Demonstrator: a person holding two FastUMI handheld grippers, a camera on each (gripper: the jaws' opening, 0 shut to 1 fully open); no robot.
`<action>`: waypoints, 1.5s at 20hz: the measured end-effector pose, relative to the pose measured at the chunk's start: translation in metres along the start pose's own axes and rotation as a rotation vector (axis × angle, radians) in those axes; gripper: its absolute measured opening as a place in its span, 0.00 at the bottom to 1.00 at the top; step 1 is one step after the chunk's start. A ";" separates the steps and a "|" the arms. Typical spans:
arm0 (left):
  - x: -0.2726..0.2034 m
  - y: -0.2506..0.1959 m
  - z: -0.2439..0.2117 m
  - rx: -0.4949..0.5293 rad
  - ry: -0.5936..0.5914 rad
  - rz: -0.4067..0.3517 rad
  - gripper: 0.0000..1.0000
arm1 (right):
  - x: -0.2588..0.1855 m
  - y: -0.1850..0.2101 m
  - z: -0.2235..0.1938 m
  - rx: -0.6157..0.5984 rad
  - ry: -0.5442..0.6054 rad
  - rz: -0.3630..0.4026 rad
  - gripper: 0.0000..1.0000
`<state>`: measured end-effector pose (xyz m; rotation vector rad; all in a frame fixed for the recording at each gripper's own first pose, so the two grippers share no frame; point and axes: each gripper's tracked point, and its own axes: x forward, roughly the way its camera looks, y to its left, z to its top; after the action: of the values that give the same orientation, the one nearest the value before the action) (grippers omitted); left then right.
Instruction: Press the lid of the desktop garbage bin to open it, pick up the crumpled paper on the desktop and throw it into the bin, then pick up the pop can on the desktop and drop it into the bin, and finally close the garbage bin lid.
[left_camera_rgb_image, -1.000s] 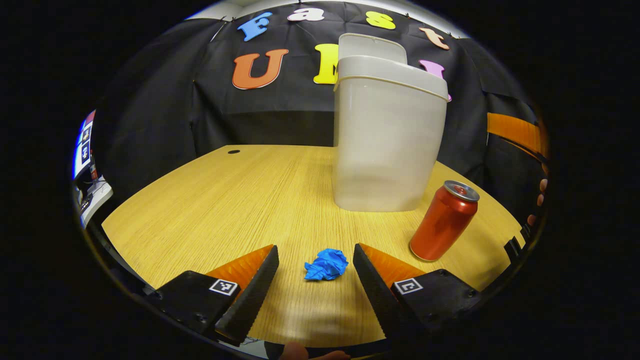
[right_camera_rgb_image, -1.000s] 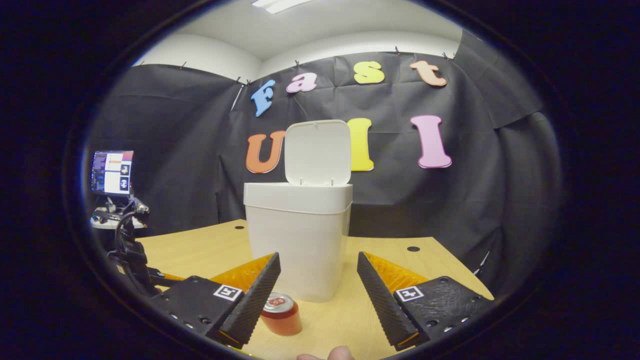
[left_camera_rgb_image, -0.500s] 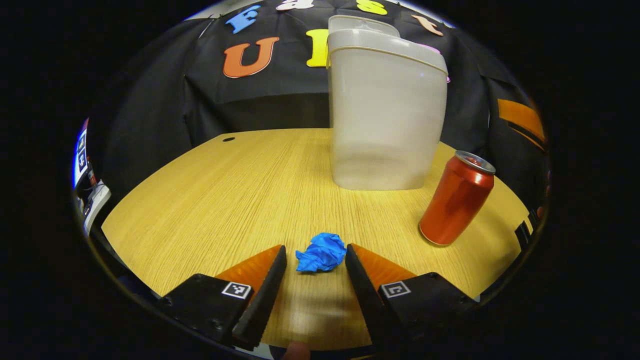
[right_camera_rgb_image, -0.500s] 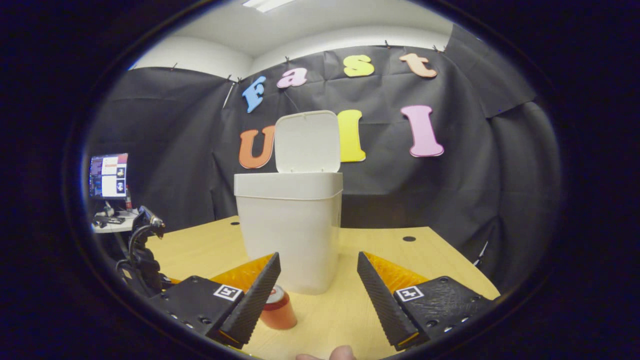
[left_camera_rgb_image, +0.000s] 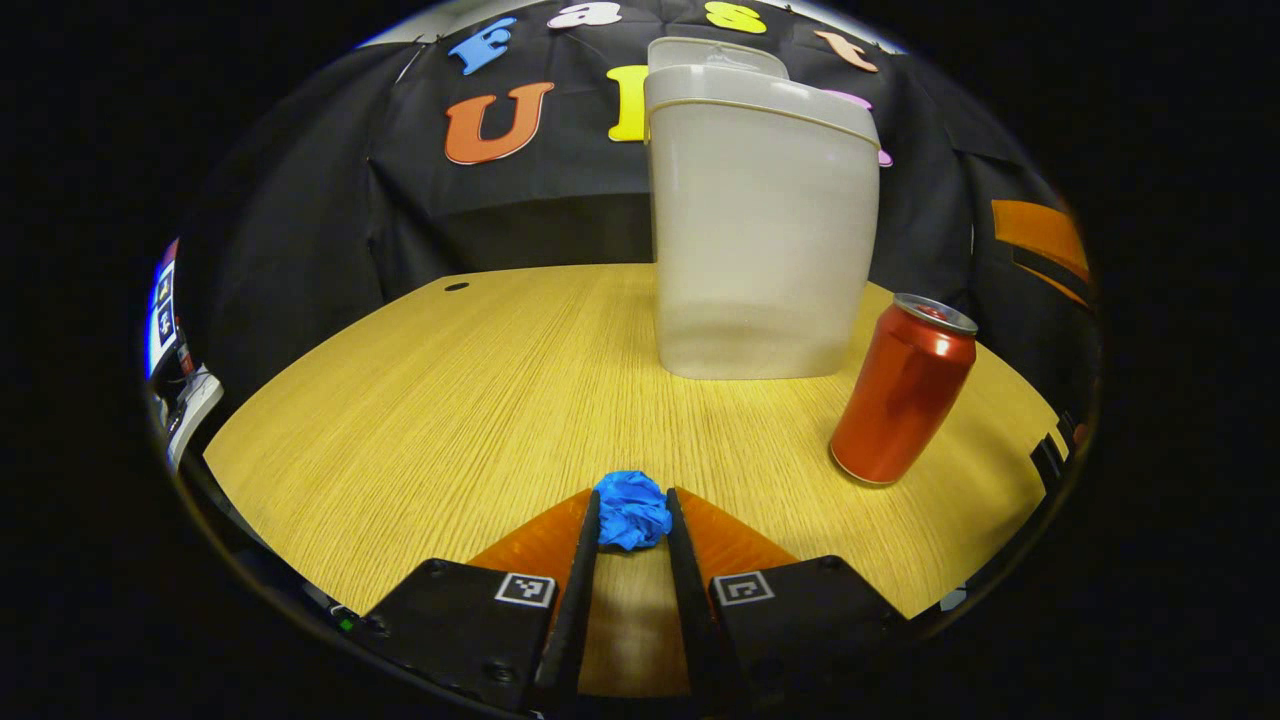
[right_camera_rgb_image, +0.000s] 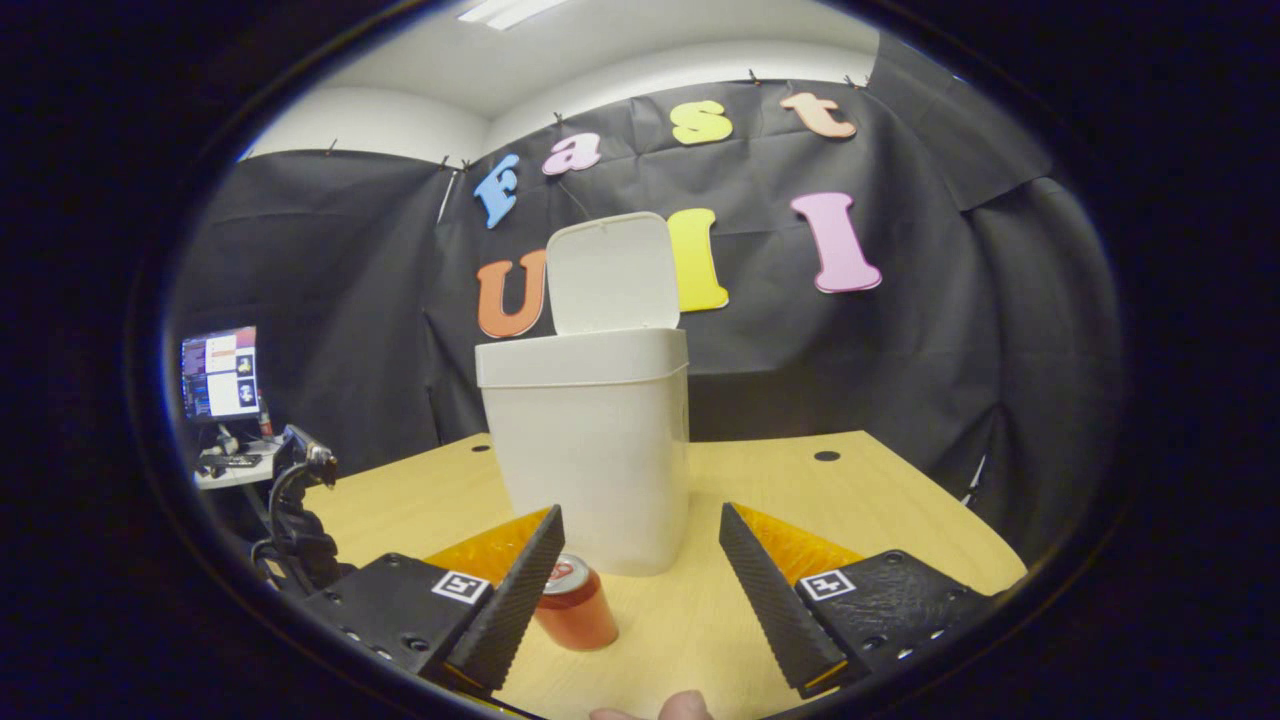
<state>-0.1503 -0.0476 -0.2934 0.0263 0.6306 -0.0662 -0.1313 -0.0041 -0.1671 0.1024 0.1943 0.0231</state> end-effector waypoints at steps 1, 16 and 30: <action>0.000 -0.002 0.000 -0.008 -0.008 -0.004 0.41 | -0.002 0.005 -0.004 -0.005 0.005 0.008 0.96; -0.023 0.013 0.069 -0.090 -0.180 0.003 0.35 | 0.014 0.045 -0.060 -0.043 0.081 -0.008 0.96; -0.046 0.045 0.129 -0.111 -0.345 0.031 0.34 | 0.046 0.045 -0.124 -0.083 0.255 -0.035 0.94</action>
<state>-0.1082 -0.0055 -0.1616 -0.0815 0.2886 -0.0049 -0.1109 0.0548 -0.2921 0.0130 0.4490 0.0091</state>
